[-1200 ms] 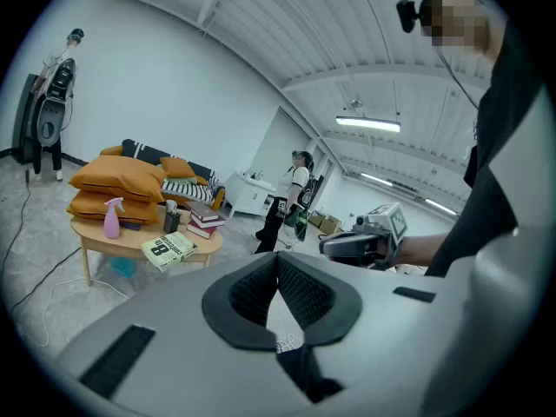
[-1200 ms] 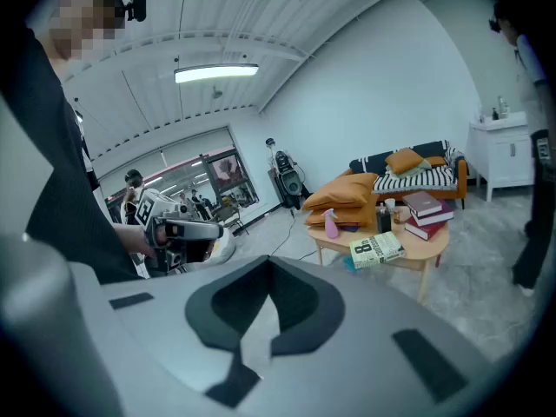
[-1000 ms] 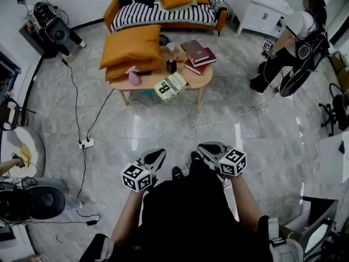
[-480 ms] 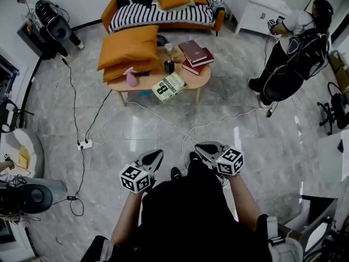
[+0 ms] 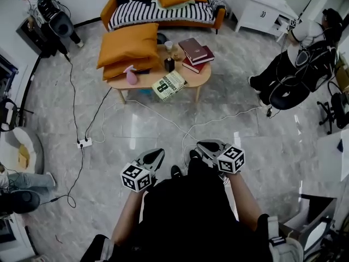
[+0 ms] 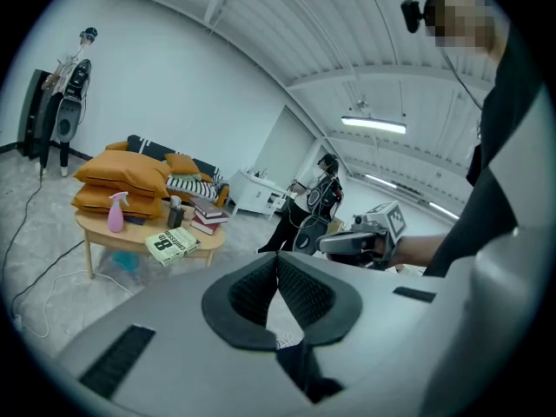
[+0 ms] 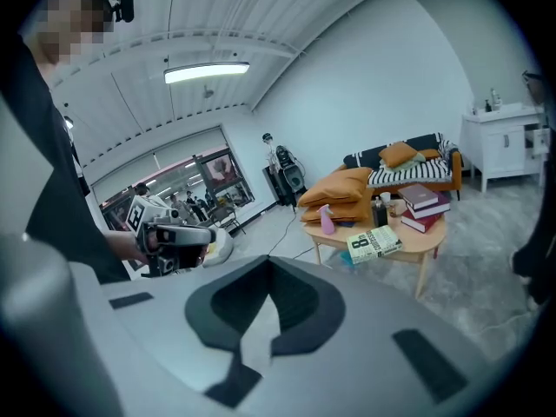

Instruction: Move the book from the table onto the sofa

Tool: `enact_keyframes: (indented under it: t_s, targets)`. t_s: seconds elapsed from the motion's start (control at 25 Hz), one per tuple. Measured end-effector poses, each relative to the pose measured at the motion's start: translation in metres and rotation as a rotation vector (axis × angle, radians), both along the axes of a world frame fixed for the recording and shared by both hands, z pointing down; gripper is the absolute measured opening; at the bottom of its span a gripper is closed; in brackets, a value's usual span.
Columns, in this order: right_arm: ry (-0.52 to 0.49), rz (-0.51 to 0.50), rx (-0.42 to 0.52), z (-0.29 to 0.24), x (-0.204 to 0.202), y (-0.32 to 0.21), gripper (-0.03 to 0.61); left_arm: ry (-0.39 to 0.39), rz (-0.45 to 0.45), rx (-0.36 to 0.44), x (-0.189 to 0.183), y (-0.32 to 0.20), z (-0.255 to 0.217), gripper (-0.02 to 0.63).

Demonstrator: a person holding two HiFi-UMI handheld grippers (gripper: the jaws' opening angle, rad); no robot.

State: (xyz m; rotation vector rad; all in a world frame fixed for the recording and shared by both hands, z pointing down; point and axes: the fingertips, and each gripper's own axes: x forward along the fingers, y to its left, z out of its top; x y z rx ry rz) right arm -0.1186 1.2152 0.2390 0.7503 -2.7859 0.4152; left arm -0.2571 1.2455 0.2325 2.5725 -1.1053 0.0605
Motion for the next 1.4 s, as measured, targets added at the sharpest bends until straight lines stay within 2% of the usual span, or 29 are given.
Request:
enact_keyframes:
  t_s: [0.24, 0.36, 0.64, 0.88, 1.2, 1.4]
  targets:
    - [0.041, 0.001, 0.012, 0.003, 0.002, -0.002, 0.008, 0.009, -0.003, -0.009, -0.003, -0.004, 0.002, 0.012]
    - [0.094, 0.026, 0.022, 0.005, 0.016, -0.008, 0.008, 0.017, -0.006, -0.023, -0.003, -0.004, 0.005, 0.012]
    - [0.134, 0.033, 0.011, 0.008, 0.032, -0.028, 0.008, 0.026, -0.028, -0.055, 0.001, -0.016, 0.009, 0.012]
    - [0.134, 0.010, -0.010, 0.015, 0.032, -0.052, 0.008, 0.008, -0.037, -0.090, 0.008, -0.035, 0.011, 0.012]
    - [0.098, -0.025, -0.037, 0.008, 0.047, -0.110, 0.008, -0.036, -0.045, -0.105, 0.035, -0.087, -0.003, 0.012]
    - [0.097, -0.105, -0.059, 0.001, 0.044, -0.137, 0.008, -0.055, -0.054, -0.097, 0.057, -0.113, -0.023, 0.012]
